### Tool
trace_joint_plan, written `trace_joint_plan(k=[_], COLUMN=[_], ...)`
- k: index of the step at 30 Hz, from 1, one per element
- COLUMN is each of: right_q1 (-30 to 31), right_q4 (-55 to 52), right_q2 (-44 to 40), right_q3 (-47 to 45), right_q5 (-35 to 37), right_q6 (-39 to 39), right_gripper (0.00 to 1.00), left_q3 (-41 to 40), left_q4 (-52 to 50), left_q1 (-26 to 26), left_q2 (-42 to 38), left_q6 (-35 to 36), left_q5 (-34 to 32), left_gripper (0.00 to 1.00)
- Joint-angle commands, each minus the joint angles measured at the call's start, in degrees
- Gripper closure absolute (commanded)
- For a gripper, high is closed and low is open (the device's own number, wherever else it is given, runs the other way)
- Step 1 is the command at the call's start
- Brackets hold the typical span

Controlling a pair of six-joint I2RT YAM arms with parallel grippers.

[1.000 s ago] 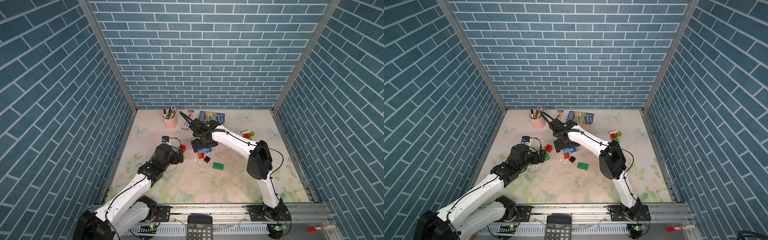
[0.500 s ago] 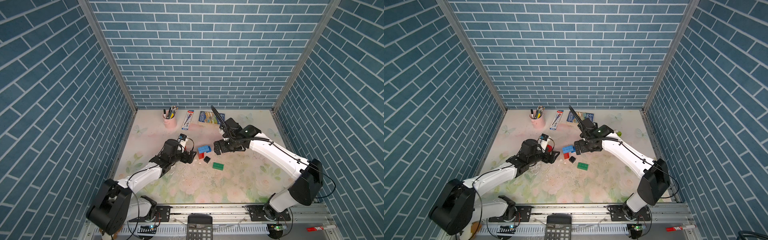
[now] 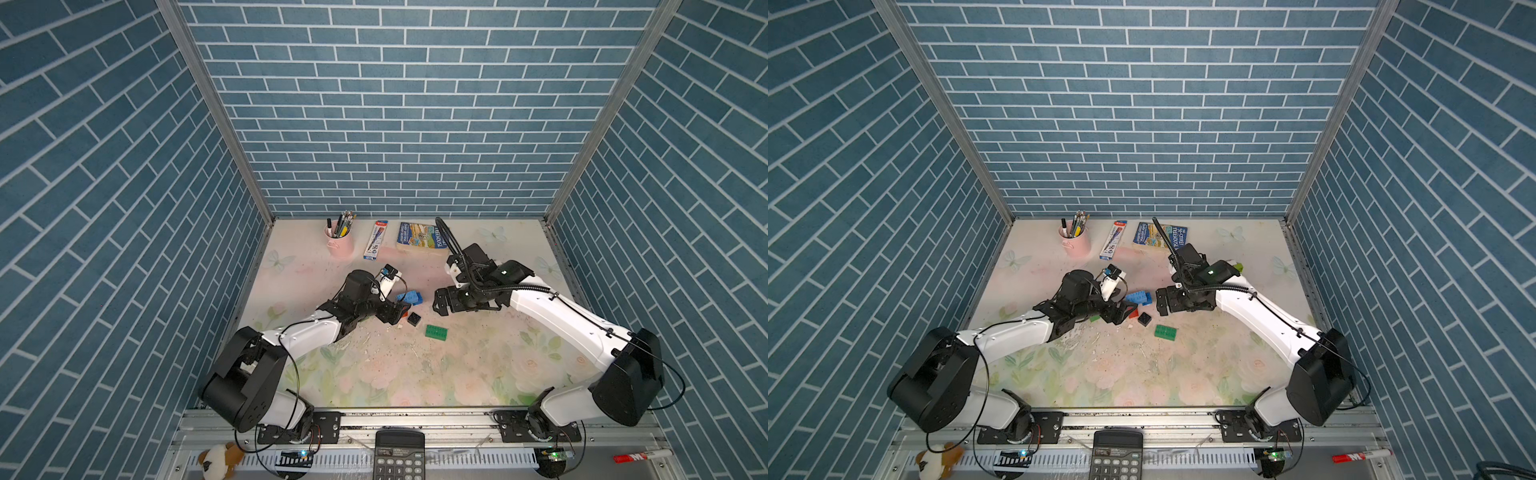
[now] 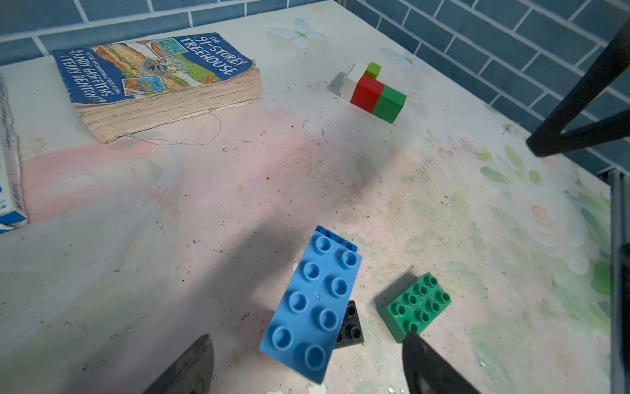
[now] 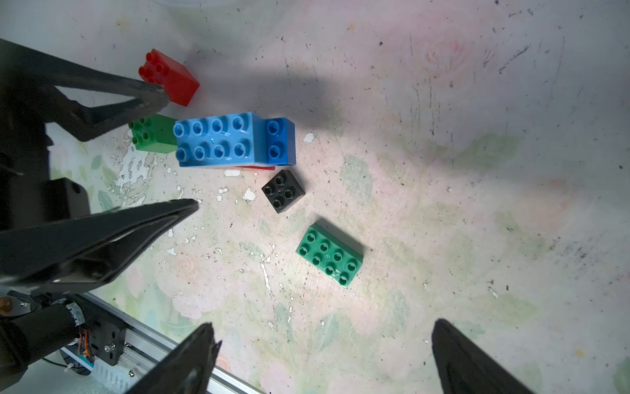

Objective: Assemble the letter r with lego
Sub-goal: Place the lego brick at the center of the board.

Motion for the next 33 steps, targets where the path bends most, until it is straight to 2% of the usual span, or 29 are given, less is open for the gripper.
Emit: trace_joint_plan(k=[1, 11, 17, 25, 28, 33], right_q1=[-0.5, -0.8, -0.9, -1.0, -1.1, -1.0], right_q4=[0.7, -0.2, -0.7, -1.1, -1.0, -1.1], right_q2=[-0.2, 0.9, 0.7, 1.1, 1.2, 1.0], right_q3=[-0.2, 0.6, 0.7, 1.2, 1.3, 1.5], right_q5=[-1.2, -1.2, -0.8, -0.4, -0.3, -0.2], right_q6=[-1.5, -1.4, -1.3, -1.0, -0.7, -0.3], right_gripper=[0.01, 0.01, 0.01, 0.01, 0.01, 0.01], left_q3=[0.6, 3.1, 3.7, 3.5, 3.7, 4.5], left_q4=[0.7, 1.9, 2.3, 3.0, 3.2, 2.6], left_q1=[-0.3, -0.9, -1.0, -1.2, -1.2, -1.2], left_q2=[1.5, 4.8, 6.2, 6.9, 7.3, 7.7], left_q6=[2.4, 4.0, 4.2, 4.2, 4.1, 4.0], left_q5=[-0.5, -1.2, -1.8, -1.7, -1.6, -1.4], left_gripper=[0.15, 0.20, 0.27, 0.41, 0.54, 0.60])
